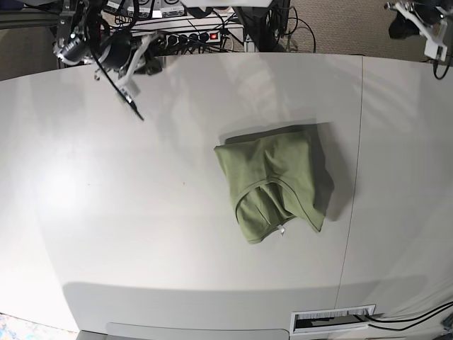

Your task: Fold the T-shirt properly

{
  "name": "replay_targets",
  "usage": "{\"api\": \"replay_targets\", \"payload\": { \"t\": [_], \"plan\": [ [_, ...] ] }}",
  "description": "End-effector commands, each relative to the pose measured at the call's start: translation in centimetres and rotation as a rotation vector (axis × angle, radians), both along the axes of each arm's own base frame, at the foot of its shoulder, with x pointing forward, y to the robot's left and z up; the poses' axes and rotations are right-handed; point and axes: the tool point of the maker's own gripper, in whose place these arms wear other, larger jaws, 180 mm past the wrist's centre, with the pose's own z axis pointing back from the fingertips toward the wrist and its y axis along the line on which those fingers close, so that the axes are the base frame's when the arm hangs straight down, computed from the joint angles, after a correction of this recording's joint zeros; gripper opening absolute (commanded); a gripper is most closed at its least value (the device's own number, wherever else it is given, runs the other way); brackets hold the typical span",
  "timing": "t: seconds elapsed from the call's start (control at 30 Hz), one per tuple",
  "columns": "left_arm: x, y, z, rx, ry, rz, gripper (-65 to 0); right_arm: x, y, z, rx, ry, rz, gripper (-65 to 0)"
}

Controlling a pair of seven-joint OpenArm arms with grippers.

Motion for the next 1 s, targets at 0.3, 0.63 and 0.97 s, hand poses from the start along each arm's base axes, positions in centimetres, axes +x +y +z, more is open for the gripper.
{"api": "replay_targets", "payload": {
  "t": [0.3,0.63,0.97],
  "plan": [
    [-3.5,0.3,-0.3,0.016,0.074,0.016,-65.0,-5.6,-3.1,-0.7,-0.062,0.121,-0.068,-65.0],
    [-7.8,2.0,-2.5,0.003,0.186,0.11,-65.0,-12.5,-5.5,-1.0,-0.123,0.286,-0.115,-65.0],
    [-13.6,-2.1,-9.5,-0.108,0.315,0.101,-65.0,-18.3,-8.2,-4.9,-0.16,0.424,-0.216,-65.0]
  ]
}}
